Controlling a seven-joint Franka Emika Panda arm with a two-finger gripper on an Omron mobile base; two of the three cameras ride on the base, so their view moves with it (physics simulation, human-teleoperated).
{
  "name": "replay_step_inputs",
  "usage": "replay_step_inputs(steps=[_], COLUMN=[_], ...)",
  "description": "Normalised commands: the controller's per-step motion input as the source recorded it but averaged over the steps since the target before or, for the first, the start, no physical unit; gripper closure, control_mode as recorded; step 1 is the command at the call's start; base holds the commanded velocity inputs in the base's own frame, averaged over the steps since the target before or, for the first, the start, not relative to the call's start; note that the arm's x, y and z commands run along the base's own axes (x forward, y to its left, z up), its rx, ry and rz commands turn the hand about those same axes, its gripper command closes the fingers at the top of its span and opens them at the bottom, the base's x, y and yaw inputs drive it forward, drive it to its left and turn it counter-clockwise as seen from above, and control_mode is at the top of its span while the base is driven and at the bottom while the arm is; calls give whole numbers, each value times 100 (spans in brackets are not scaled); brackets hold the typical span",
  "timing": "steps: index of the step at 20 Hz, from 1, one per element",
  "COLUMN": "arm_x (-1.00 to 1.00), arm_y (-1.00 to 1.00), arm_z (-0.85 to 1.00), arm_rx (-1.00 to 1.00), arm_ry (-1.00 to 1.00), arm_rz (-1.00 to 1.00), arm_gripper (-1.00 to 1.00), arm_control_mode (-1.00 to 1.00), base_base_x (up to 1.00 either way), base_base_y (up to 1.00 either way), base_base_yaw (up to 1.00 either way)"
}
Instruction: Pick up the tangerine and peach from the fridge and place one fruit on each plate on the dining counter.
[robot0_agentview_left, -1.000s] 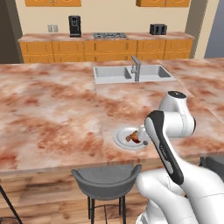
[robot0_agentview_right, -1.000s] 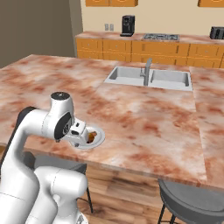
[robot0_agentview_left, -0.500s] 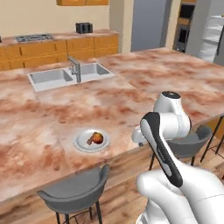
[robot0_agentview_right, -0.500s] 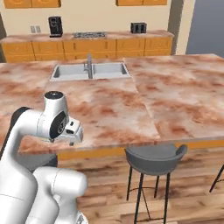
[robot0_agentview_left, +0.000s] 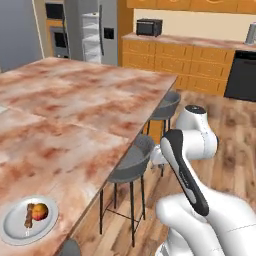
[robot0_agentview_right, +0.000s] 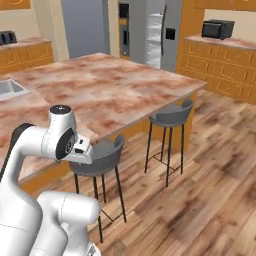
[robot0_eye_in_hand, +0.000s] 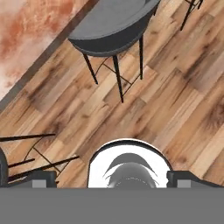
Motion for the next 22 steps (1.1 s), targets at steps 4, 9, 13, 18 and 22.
replay_step_inputs(steps=[4,9,13,18,22], arm_x=[0,0,0,0,0], arm_y=[0,0,0,0,0], arm_z=[0,0,0,0,0], arm_rx=[0,0,0,0,0], arm_ry=[0,0,0,0,0], arm_rz=[0,0,0,0,0], arm_gripper=[-100,-100,-100,-100,-100], arm_control_mode=[100,100,100,100,100], base_base_x=[0,27,79,91,93], base_base_y=[0,-3,0,9,9], base_base_yaw=[-99,-60,-8,-1,0])
